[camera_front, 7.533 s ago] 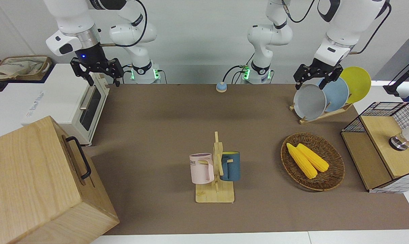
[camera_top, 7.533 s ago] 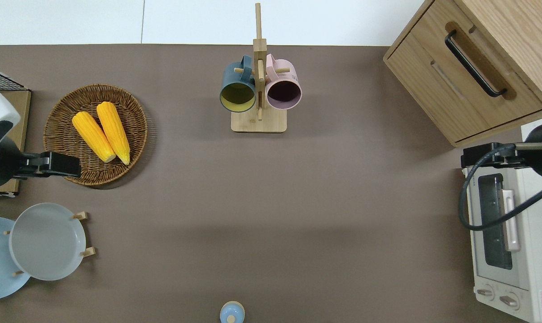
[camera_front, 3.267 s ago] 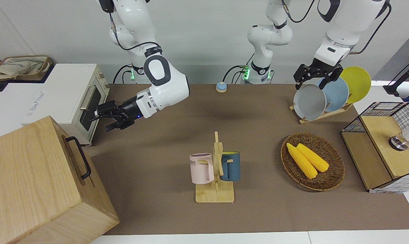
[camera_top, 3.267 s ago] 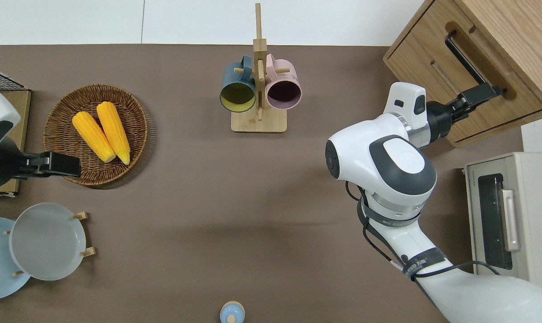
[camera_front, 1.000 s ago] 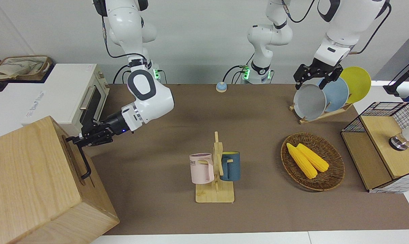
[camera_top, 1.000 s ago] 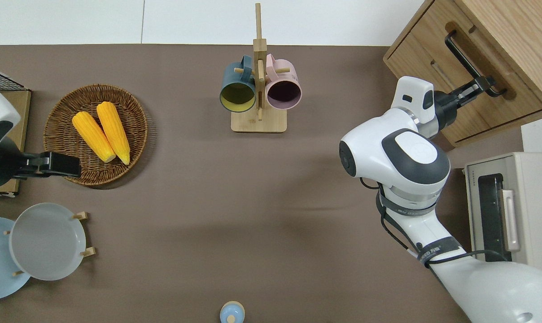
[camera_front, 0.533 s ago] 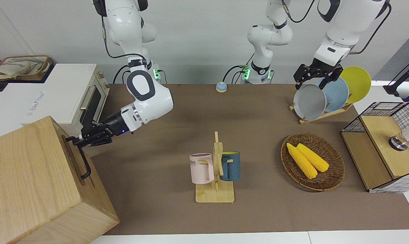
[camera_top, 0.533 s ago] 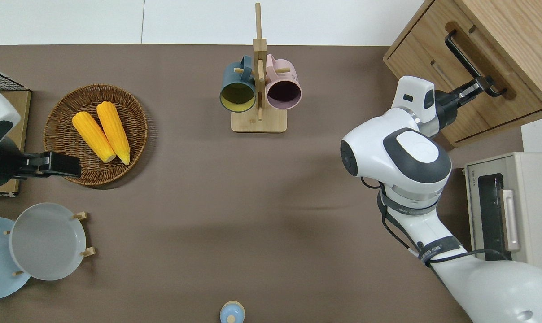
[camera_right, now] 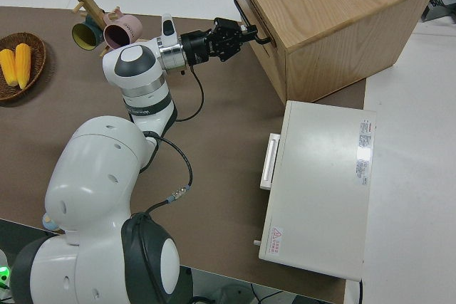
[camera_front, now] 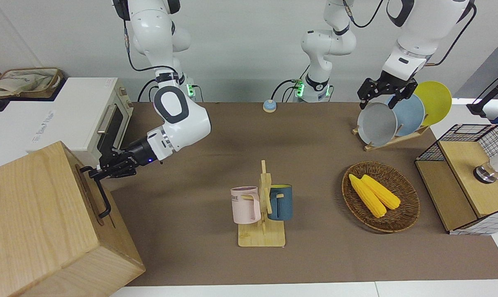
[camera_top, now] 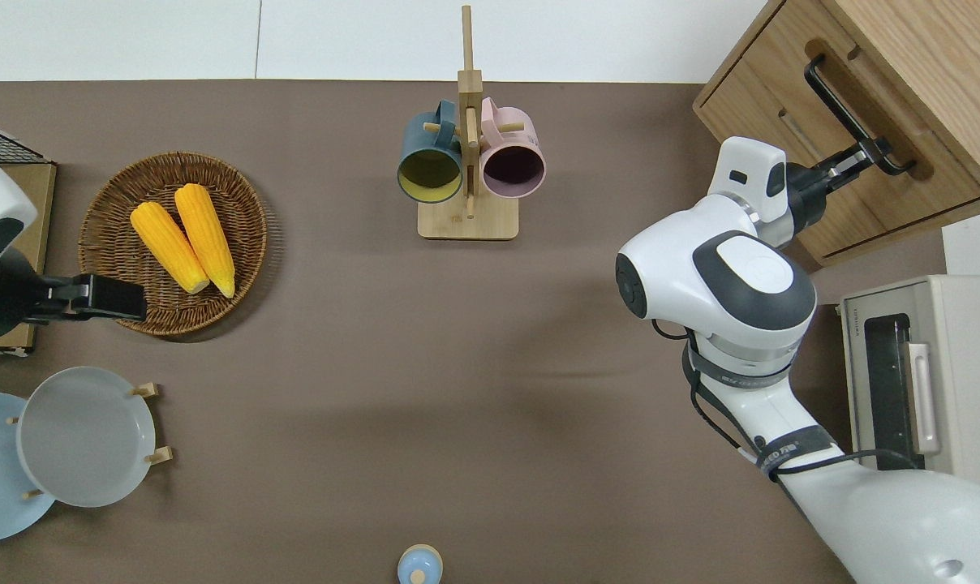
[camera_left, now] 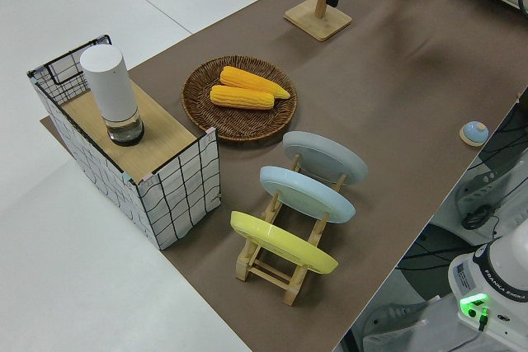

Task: Slide drawer open with right arm
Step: 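Close the right gripper around the black drawer handle, then pull the drawer handle toward the robot with the right gripper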

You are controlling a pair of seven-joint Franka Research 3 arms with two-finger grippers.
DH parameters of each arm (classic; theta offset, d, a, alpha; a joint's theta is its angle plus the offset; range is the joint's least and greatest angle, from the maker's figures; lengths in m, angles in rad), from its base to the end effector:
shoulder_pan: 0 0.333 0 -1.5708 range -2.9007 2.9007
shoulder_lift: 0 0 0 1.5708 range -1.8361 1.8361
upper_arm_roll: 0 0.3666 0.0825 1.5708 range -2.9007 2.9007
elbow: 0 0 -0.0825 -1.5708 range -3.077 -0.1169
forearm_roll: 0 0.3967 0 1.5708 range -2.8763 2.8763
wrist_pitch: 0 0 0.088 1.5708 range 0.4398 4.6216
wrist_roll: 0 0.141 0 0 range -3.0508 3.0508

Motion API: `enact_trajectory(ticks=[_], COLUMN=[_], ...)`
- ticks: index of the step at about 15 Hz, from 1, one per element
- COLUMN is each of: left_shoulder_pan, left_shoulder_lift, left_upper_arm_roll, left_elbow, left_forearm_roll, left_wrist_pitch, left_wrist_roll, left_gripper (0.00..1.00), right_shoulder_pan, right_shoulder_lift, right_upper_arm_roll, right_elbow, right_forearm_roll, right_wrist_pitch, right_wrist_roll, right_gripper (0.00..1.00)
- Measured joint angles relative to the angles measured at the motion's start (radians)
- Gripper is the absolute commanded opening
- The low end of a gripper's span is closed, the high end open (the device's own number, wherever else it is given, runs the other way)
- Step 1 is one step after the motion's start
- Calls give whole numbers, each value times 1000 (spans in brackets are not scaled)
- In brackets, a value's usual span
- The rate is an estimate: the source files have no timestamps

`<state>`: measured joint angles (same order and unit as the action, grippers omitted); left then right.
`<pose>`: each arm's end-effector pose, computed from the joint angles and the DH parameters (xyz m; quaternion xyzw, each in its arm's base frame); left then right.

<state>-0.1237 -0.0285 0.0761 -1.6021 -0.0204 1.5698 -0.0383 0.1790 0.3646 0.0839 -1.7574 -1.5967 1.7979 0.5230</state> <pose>0.5557 -0.0287 0.6418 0.9999 -0.0047 -0.0024 0.0112 0.6985 0.0588 0.4469 0.7286 0.1781 0.1482 0.6445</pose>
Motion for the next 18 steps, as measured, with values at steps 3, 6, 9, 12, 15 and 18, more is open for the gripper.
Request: enact_trajectory(ticks=[3,6,9,12,15,18], left_shoulder_pan=[0,0,0,0,0,0], left_shoulder_lift=[0,0,0,0,0,0], left_upper_arm_roll=[0,0,0,0,0,0], left_elbow=[0,0,0,0,0,0], left_forearm_roll=[0,0,0,0,0,0], left_wrist_pitch=[0,0,0,0,0,0], left_wrist_roll=[0,0,0,0,0,0], left_gripper=[998,998,995,998,998,998], right_shoulder_pan=[0,0,0,0,0,1], right_shoulder_lift=[0,0,0,1,0,0], right_upper_arm_roll=[0,1,2,10,46,82], right_elbow=[0,0,3,5,8,9], right_forearm_roll=[0,1,5,15,41,62], right_wrist_pitch=[0,0,-1,-11,-59,-106], right_wrist_roll=[1,1,1,1,1,0], right_gripper=[0,0,0,0,0,0])
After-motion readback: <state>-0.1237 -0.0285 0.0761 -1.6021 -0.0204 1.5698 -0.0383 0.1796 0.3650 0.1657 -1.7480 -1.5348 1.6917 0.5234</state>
